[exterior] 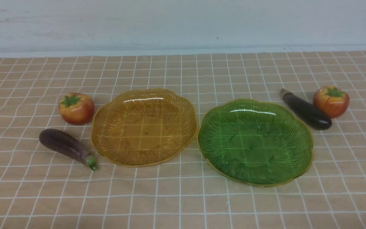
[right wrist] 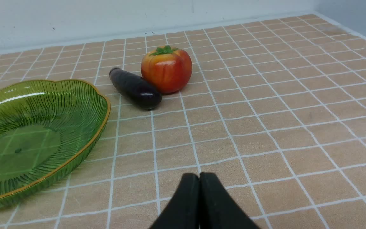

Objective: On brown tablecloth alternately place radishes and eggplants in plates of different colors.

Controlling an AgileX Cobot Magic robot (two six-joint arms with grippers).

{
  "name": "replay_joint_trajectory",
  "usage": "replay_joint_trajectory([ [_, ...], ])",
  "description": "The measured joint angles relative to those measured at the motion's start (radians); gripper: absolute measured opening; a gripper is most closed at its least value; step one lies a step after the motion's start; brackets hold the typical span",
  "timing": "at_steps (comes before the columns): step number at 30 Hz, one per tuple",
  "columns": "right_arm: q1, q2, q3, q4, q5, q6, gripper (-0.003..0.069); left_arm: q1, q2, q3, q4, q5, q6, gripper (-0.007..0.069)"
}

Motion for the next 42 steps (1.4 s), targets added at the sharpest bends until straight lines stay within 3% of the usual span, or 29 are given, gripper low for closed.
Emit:
replay_joint_trajectory([
  [22, 0.0, 0.0, 0.0, 0.0, 0.0, 0.001, -0.0011, 0.0, 0.0, 0.0, -0.012, 0.0, -0.001, 0.0021],
  [31, 0.0, 0.0, 0.0, 0.0, 0.0, 0.001, -0.0011, 0.0, 0.0, 0.001, -0.435, -0.184, -0.096, 0.0021],
  [37, 0.0, 0.0, 0.0, -0.001, -0.001, 0.001, -0.0011, 0.0, 0.0, 0.001, -0.749, -0.439, -0.103, 0.0021],
  [40, 0.0, 0.0, 0.0, 0.012, -0.013, 0.009, -0.0011, 0.0, 0.0, -0.039, -0.819, -0.528, -0.1, 0.0021],
  [42, 0.0, 0.0, 0.003, 0.09, -0.05, 0.047, -0.0011, 0.0, 0.0, -0.127, -0.806, -0.524, -0.065, 0.0018],
])
